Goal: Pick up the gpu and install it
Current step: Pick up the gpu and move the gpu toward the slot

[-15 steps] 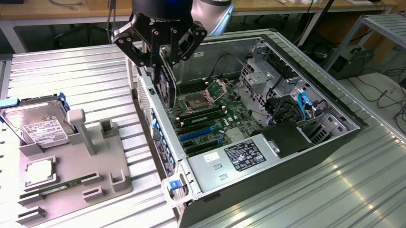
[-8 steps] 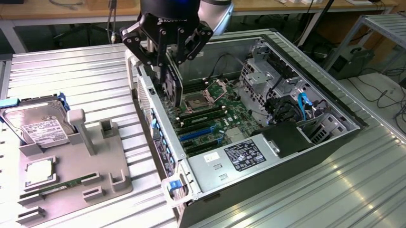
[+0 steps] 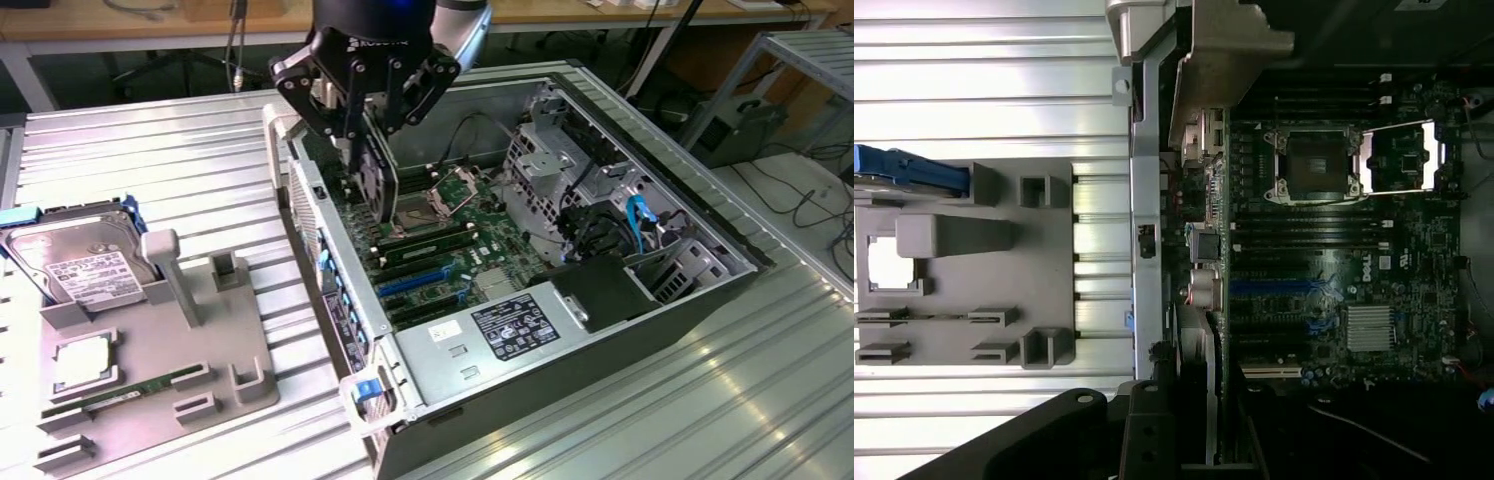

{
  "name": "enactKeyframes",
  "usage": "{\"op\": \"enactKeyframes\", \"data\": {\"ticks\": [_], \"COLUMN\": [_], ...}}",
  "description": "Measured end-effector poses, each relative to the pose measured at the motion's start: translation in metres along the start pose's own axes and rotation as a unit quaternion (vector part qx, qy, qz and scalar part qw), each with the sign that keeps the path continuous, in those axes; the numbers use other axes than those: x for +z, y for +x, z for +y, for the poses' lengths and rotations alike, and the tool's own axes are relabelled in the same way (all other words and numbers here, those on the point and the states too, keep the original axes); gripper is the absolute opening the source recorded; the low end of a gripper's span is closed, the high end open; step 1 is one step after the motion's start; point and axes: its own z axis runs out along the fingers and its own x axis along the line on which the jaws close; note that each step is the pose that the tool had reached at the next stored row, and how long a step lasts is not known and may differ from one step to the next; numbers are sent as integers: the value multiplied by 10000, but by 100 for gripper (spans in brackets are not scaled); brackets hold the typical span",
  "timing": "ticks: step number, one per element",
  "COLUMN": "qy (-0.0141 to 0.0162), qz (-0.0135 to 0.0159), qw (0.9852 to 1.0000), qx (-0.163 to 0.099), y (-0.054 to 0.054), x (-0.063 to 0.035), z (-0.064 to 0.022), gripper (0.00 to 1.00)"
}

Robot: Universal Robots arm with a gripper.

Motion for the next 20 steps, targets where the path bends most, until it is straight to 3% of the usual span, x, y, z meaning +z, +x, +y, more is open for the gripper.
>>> {"op": "enactKeyframes", "data": {"ticks": [20], "qy": [0], "qz": [0], "qw": [10000], "qx": [0], "y": [-331], "x": [18], "z": [5], "gripper": [27]}}
